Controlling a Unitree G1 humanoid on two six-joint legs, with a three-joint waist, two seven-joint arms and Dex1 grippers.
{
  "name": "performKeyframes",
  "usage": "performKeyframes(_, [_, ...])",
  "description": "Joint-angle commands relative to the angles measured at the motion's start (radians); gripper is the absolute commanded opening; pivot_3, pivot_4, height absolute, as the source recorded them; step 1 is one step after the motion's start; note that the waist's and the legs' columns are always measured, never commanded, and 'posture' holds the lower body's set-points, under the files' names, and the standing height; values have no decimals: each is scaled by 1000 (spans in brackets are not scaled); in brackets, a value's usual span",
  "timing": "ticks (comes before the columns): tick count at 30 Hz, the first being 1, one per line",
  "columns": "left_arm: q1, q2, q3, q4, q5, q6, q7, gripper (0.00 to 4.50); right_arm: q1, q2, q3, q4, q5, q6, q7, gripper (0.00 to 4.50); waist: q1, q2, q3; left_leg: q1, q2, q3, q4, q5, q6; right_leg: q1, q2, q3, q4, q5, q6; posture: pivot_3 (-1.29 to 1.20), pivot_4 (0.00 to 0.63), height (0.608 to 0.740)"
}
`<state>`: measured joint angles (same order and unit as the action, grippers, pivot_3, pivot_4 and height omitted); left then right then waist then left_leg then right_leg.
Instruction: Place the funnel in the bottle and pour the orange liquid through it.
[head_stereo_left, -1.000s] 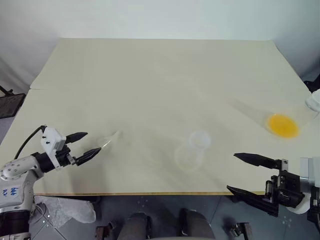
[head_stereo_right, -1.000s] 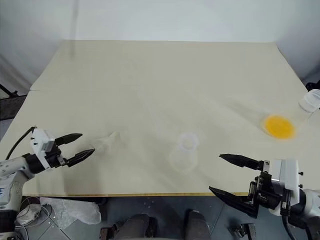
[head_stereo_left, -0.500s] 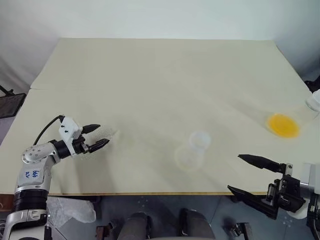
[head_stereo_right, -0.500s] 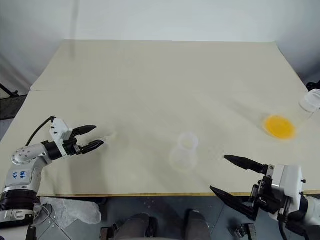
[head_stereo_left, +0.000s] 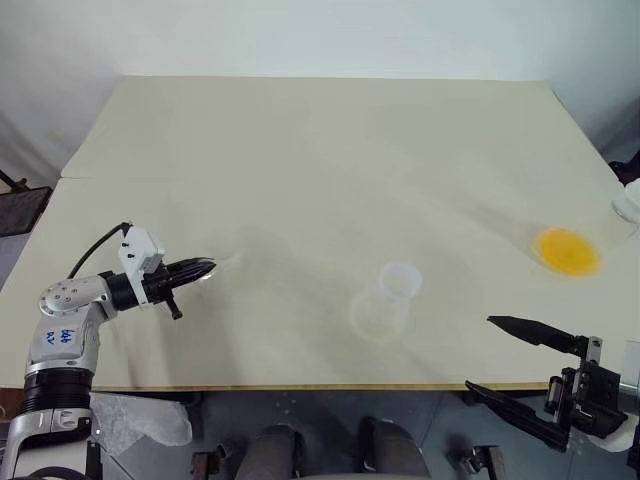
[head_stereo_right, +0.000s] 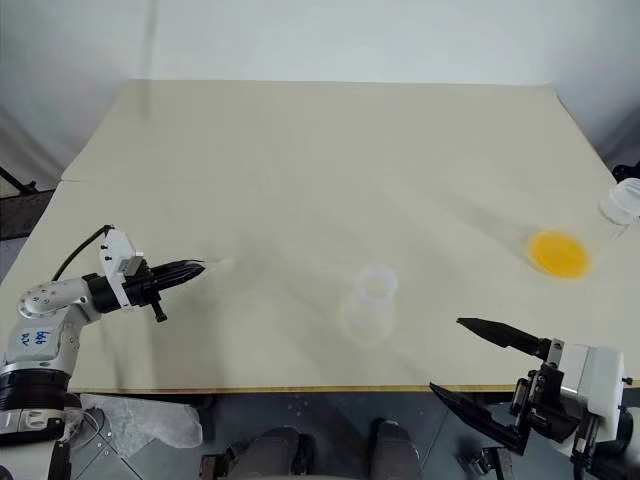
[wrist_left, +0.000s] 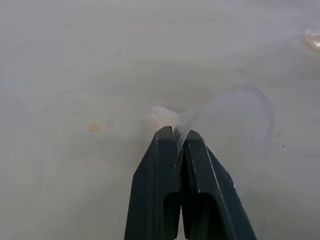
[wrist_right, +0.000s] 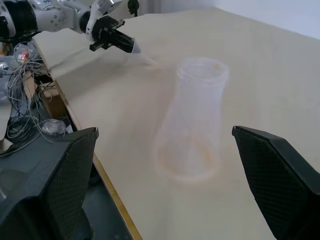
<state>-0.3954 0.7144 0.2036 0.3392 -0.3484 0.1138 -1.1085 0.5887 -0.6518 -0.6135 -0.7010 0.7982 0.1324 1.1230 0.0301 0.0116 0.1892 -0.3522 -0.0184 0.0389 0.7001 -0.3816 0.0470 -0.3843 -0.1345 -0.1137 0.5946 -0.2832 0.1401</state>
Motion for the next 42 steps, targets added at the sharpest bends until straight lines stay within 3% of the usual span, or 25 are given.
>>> performKeyframes(1, [-63, 23, -9, -53, -28, 35, -27, 24, 6, 6, -24, -1, 10, -26, 16, 4500, 0, 0, 0, 0, 0, 0, 0, 0, 0, 0, 0, 0, 0, 0, 0, 0, 150, 740])
performKeyframes(11, [-396, -26, -199, -168, -99, 329, -159, 24, -72, -51, -42, -22, 31, 19, -34, 4500, -2, -1, 0, 0, -1, 0, 1, 0, 1, 0, 1, 1, 1, 0, 1, 0, 150, 740])
performKeyframes(20, [-542, -63, -335, -266, -167, 591, -247, 24, -98, -49, -34, -84, 14, 53, -143, 4500, 1, -1, 0, -2, 0, 0, 3, 1, 1, -1, 2, 1, 0, 0, 1, 0, 150, 740])
performKeyframes(34, [-845, -173, -427, -86, -192, 780, -394, 24, -60, -12, 0, -159, -10, 50, -213, 4500, 8, -1, 0, -2, -1, 1, 4, 1, 1, 0, 3, 2, 0, 0, 1, 0, 150, 740])
performKeyframes(42, [-918, -194, -533, -80, -181, 809, -490, 24, -52, -10, -30, -127, 17, 27, -166, 4500, 15, -1, 0, -3, -1, 1, 4, 1, 1, 0, 3, 3, 0, 0, 1, 0, 150, 740])
